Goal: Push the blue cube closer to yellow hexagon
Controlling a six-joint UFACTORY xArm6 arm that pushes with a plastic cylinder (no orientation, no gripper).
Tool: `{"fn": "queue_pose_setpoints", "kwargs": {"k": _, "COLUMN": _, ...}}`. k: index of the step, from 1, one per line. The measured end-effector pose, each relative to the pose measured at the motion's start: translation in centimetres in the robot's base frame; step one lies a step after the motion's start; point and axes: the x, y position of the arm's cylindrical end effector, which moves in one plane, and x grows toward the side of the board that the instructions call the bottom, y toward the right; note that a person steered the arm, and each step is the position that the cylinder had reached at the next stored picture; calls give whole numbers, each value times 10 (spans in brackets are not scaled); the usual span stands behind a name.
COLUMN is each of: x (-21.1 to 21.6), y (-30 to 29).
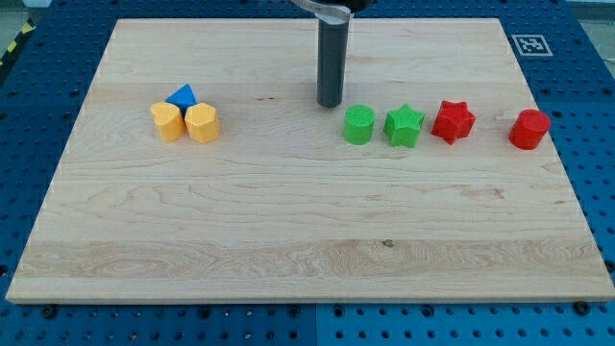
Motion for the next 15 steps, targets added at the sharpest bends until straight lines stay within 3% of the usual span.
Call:
{"fn": "queue_pose_setpoints", "kwargs": {"k": 1, "x": 5, "y": 17}}
{"fn": "queue_pose_setpoints", "kwargs": {"k": 2, "x": 0, "y": 70}}
{"fn": "queue_pose_setpoints", "kwargs": {"k": 3, "x": -22, "y": 91}}
{"fn": "queue_pose_setpoints", "kwargs": {"k": 5, "x": -15, "y": -48}}
{"fn": "queue_pose_setpoints", "kwargs": {"k": 6, "x": -18, "y": -62}}
{"fn": "queue_pose_setpoints", "kwargs": {"k": 8, "x": -58, "y": 24}}
{"fn": "queue_pose_setpoints", "kwargs": {"k": 9, "x": -69, "y": -24}}
{"fn": "queue_pose_setpoints", "kwargs": {"k": 11, "x": 3, "y": -90}}
{"fn": "queue_pose_setpoints", "kwargs": {"k": 13, "x": -45, "y": -66}}
{"fn": "queue_pose_setpoints", "kwargs": {"k": 14, "x": -58, "y": -91}}
{"fn": "queue_pose_setpoints", "kwargs": {"k": 15, "x": -36, "y": -112}}
